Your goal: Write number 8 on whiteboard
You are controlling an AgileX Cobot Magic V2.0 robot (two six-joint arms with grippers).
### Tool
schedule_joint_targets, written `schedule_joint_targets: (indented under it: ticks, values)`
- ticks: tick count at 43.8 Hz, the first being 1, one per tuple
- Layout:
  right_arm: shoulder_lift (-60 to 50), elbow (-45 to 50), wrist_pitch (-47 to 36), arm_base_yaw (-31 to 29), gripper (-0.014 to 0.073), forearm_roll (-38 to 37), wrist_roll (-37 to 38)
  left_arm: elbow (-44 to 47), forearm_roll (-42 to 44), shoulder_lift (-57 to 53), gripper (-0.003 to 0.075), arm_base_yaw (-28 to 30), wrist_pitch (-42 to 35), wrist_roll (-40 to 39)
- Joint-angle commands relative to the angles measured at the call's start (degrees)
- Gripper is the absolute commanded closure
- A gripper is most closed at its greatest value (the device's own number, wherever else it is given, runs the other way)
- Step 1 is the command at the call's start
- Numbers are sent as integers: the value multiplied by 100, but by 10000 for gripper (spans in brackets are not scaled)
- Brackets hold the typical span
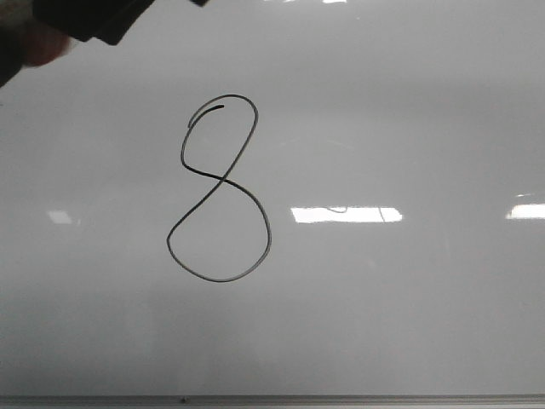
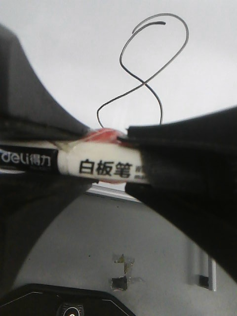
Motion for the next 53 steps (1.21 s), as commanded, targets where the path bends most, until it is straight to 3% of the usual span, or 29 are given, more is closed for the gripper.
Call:
schedule_joint_targets:
  ticks: [1, 4, 7, 12, 21, 30, 35, 39, 47, 53]
  values:
    - [-146, -180, -379, 1, 334, 15, 338, -203, -149, -47, 699, -30, -307, -6]
    - [-163, -180, -397, 1, 181, 15, 593, -203, -149, -47, 699, -30, -294, -6]
    - [-218, -180, -428, 1, 97, 15, 876, -203, -149, -47, 699, -18, -294, -54]
    - [-453, -146, -466, -196, 99, 15, 1372, -65, -149, -47, 699, 189, -624, -464]
    - [-1378, 543, -518, -1280, 102, 15, 2253, 369, -159, -47, 699, 1053, -1247, -1611]
    - [-2915, 2189, -1077, -2604, 174, 15, 3486, 791, -257, -47, 699, 2234, -1973, -3018]
    - [-3750, 3230, -1316, -3346, 236, 15, 4451, 1139, -875, -47, 700, 2592, -2669, -3058]
    - [-4427, 3949, -1380, -3799, 320, 15, 5003, 1528, -1172, -34, 702, 2636, -3645, -3058]
    - [-5514, 4798, -1645, -4054, 489, 15, 5185, 2327, -1396, 277, 713, 2636, -5236, -3058]
    - [-5850, 5055, -1728, -4054, 517, -33, 5171, 2539, -1473, 819, 713, 2636, -6390, -3320]
